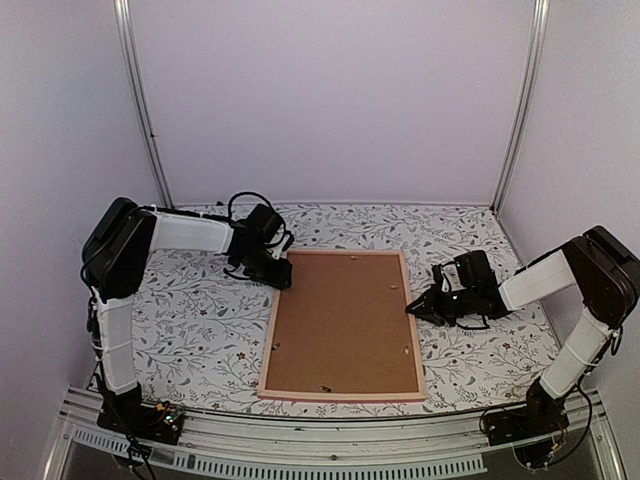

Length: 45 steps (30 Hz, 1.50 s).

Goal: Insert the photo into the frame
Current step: Press the fastener onto the backboard.

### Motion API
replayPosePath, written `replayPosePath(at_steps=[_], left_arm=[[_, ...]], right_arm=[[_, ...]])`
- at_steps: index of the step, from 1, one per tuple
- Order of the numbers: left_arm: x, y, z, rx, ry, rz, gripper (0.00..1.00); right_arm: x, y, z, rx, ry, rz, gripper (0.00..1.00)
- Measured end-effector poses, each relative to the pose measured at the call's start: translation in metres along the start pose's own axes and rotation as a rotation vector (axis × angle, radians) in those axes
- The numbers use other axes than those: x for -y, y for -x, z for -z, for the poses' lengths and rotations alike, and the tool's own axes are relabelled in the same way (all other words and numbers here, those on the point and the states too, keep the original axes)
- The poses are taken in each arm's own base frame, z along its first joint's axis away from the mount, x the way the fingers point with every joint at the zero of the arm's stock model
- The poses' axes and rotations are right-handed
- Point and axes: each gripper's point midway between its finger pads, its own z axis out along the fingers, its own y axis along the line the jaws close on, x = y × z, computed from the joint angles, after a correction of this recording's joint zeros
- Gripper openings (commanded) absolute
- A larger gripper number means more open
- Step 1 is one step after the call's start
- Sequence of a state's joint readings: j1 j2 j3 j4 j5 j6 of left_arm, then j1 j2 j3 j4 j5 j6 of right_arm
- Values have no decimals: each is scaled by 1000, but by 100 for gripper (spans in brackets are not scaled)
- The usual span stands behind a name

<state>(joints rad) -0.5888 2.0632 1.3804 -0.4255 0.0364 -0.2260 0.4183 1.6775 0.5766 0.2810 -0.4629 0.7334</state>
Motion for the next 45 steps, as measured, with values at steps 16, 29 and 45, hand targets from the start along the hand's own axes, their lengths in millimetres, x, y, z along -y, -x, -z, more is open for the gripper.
replayPosePath(at_steps=[16, 29, 45], left_arm=[[2, -4, 1, -10, -35, -37, 47], [-3, -9, 4, -25, -52, -31, 31], [-6, -14, 8, -35, -112, 4, 50]], right_arm=[[0, 0, -1, -1, 5, 1, 0], [-2, 0, -2, -5, 20, 5, 0], [-3, -1, -3, -2, 30, 10, 0]])
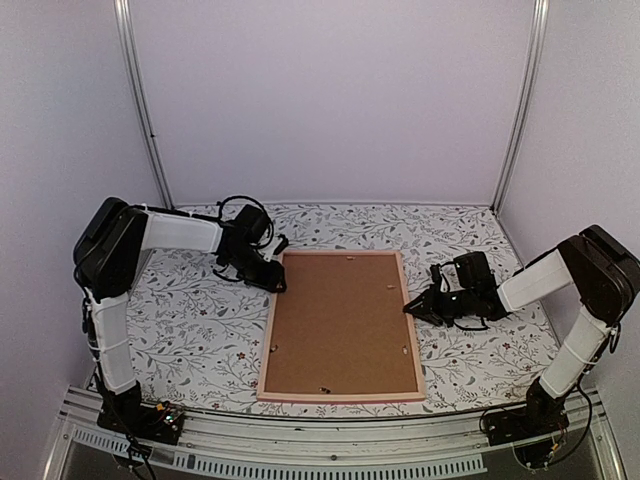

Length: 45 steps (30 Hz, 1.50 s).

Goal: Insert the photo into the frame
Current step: Press the fastener onto the backboard.

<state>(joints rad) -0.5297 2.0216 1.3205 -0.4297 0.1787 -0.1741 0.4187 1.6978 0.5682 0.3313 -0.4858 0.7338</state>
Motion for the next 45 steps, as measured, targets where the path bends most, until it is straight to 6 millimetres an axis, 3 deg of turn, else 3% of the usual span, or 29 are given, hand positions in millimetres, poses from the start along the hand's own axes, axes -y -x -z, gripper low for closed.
replayPosePath(at_steps=[11, 23, 30, 45], left_arm=[[-5, -7, 4, -12, -21, 35, 41], [-12, -7, 5, -11, -26, 78, 44], [-13, -6, 5, -9, -5, 75, 38], [-12, -1, 5, 25, 23, 105, 16]], right_arm=[[0, 0, 0, 3, 9, -1, 0], [-2, 0, -3, 1, 26, 3, 0], [-2, 0, -3, 1, 27, 3, 0], [-3, 0, -5, -3, 42, 4, 0]])
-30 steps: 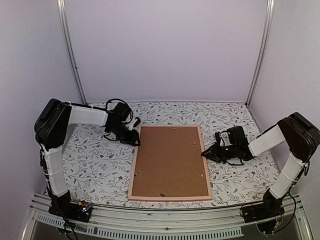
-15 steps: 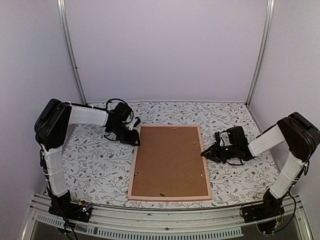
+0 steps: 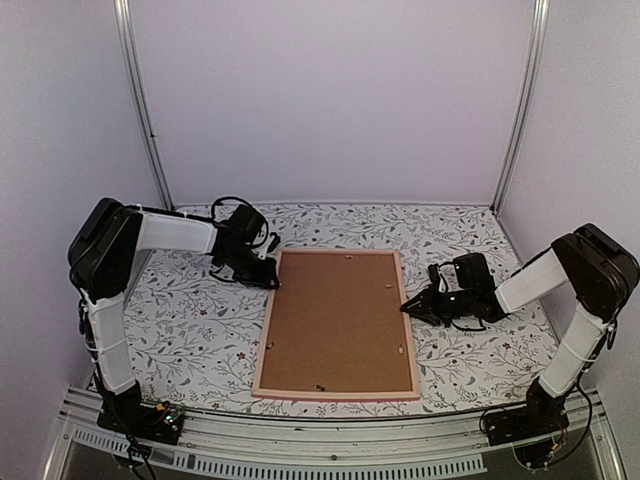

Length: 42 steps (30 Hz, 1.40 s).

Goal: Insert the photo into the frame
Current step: Press the fastener onto the backboard.

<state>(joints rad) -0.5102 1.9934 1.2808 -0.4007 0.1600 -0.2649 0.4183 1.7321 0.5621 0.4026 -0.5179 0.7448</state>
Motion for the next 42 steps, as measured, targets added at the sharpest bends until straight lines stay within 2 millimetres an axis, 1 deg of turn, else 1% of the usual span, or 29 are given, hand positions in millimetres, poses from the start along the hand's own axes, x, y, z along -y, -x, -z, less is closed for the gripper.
replayPosePath(at_steps=[3, 4, 5, 8, 11, 14, 19, 25, 30, 35, 38, 42], left_arm=[[1, 2, 0, 10, -22, 31, 15], [1, 2, 0, 12, -25, 38, 16], [2, 3, 0, 14, -28, 44, 19], [2, 3, 0, 16, -36, 60, 34], [4, 6, 0, 28, -53, 57, 46], [8, 11, 0, 45, -73, 58, 51], [10, 13, 0, 53, -83, 56, 51], [7, 13, 0, 55, -52, 32, 49], [2, 7, -1, 41, 7, -7, 49], [2, 0, -2, 20, 42, -47, 48], [3, 0, -2, 17, 56, -67, 44], [4, 1, -5, 18, 72, -85, 35]], right_arm=[[0, 0, 0, 0, 2, 1, 0], [0, 0, 0, 1, 2, 1, 0], [0, 0, 0, 1, 2, 1, 0], [0, 0, 0, 1, 3, 1, 0], [0, 0, 0, 3, 4, 2, 0], [0, 0, 0, 4, 6, 3, 0], [0, 0, -1, 4, 10, 2, 0], [0, 0, -1, 5, 18, 5, 0], [-1, -1, -2, 4, 25, 7, 0], [-1, 0, -3, 5, 28, 8, 0], [-1, 0, -3, 7, 30, 9, 0], [-1, 0, -3, 7, 30, 6, 0]])
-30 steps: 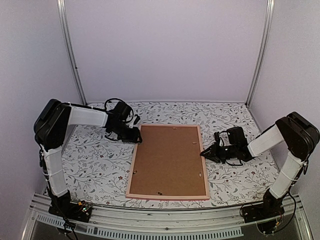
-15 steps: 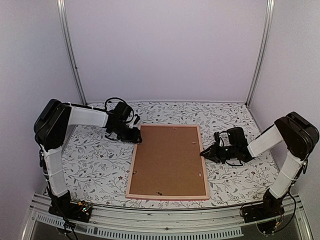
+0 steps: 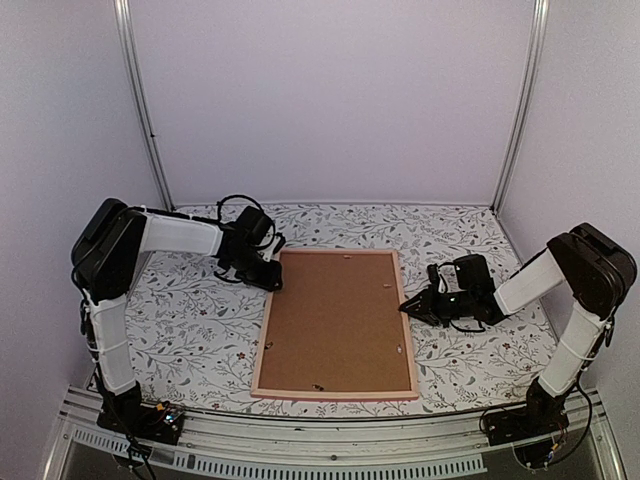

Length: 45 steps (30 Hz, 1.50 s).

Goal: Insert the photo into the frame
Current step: Press the fastener onto the backboard.

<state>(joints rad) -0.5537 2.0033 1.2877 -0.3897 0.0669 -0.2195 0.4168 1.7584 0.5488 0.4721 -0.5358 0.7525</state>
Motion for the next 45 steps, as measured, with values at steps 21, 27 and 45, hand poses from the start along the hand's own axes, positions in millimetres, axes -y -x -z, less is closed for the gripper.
replayPosePath(at_steps=[21, 27, 45], left_arm=[[-4, 4, 0, 32, 14, 40, 15], [-3, 6, 0, 65, -34, 84, 48], [-8, 21, 6, 75, 21, -1, 53]], right_arm=[[3, 0, -1, 0, 8, -8, 0], [2, 0, -1, 1, 10, -11, 0], [0, -1, -1, -8, 17, -12, 0]])
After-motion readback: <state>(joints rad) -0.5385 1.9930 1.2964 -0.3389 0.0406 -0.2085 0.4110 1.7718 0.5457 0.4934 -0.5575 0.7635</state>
